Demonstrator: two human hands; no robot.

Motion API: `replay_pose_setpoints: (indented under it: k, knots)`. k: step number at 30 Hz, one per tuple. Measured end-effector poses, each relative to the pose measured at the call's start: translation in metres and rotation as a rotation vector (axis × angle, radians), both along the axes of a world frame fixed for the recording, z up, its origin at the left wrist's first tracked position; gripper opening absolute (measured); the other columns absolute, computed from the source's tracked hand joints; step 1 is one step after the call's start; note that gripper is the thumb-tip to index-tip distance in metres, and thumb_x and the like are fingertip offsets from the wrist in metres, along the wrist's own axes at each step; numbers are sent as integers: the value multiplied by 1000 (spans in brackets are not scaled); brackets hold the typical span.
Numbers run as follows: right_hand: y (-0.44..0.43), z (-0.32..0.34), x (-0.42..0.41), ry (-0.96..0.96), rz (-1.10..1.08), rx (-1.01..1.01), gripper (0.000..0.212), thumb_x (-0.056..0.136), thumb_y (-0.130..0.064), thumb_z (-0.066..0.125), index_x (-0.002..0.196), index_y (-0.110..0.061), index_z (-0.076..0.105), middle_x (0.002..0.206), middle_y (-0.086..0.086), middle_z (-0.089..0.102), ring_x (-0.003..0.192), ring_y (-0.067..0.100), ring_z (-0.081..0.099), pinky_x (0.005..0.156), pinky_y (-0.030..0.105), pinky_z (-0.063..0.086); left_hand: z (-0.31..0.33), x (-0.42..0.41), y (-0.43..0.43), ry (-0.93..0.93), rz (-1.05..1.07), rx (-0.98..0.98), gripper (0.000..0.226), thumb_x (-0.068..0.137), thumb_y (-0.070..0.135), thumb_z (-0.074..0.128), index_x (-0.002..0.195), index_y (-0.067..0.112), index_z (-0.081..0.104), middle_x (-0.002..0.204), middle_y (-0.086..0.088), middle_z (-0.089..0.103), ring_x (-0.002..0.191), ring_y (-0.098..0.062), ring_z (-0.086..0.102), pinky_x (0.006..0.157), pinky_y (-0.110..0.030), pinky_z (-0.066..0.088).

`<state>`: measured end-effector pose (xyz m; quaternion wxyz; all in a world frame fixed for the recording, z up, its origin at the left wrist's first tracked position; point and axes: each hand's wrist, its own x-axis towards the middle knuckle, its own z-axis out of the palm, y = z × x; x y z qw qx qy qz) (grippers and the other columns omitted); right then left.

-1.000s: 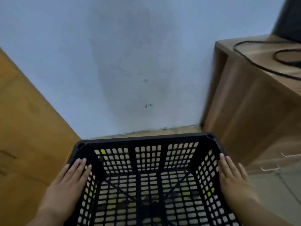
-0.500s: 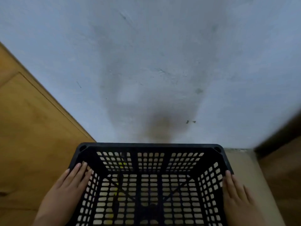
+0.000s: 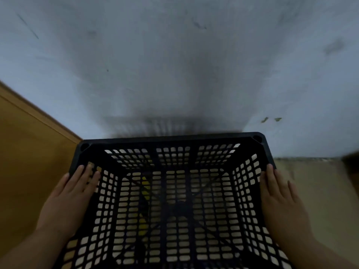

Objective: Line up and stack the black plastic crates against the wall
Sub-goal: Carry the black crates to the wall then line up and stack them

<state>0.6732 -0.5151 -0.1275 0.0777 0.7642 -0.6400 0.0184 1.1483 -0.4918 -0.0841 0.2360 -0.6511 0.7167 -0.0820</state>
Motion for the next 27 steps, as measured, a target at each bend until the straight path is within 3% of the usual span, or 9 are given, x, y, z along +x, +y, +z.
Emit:
replay_pose_setpoints:
  k: [2,6,9,12,14,17,20,24,27]
  knots:
    - [-7,-14,17,5,-30,3,62,78,-20,25,130,7,46,150,21,28,136,34,22,106,48,24,-11,11,-14,0,37,30,99,83,35,55,140,18,-23,150,-8,-28,137,-21,-30,93,-34,-41]
    - [-15,-42,40,-2,-32,5,62,77,-13,21,136,4,32,157,11,-5,145,22,-12,105,48,18,-28,41,-42,-1,44,96,107,67,35,73,146,17,3,156,-9,0,141,-18,-11,107,-34,-31]
    - [-19,-52,54,20,-42,-3,64,75,-10,21,137,4,29,157,10,-8,145,22,-13,113,42,4,-42,57,-57,49,34,144,118,43,38,87,143,9,30,151,-15,26,141,-24,11,116,-35,-16]
    - [-25,-53,62,33,-53,-5,63,75,-7,23,137,4,27,157,10,-10,145,23,-13,115,36,-7,-45,64,-67,3,57,156,117,58,41,79,147,16,6,156,-11,-2,140,-21,-23,108,-35,-29]
    - [-30,-53,64,49,-53,0,64,75,-3,38,138,4,26,157,11,-10,145,23,-12,115,37,-7,-53,67,-73,-8,95,146,121,60,40,78,147,18,-3,155,-11,-13,137,-20,-34,105,-35,-33]
    - [-39,-51,67,76,-90,62,86,61,4,61,139,5,25,157,12,-9,145,24,-12,115,37,-6,-64,72,-79,-20,109,152,127,43,34,86,147,17,17,156,-12,6,142,-21,-22,112,-36,-25]
    - [-45,-50,71,83,-115,78,85,58,2,64,137,6,33,157,8,-14,144,22,-14,114,41,1,-74,79,-81,45,87,148,129,35,37,89,145,13,25,155,-13,17,145,-21,-10,115,-36,-18]
    - [-46,-43,75,57,-132,135,85,61,-4,64,140,0,33,157,4,-18,144,21,-15,114,42,-4,-63,68,-81,5,164,151,120,49,38,83,145,17,15,156,-10,8,143,-23,-21,111,-37,-24]
    - [-46,-20,81,26,-195,187,94,62,-15,72,143,-7,26,159,8,-4,145,20,-10,113,40,-6,-45,44,-85,70,134,44,102,58,26,79,143,13,24,152,-13,17,143,-27,3,112,-34,-23]
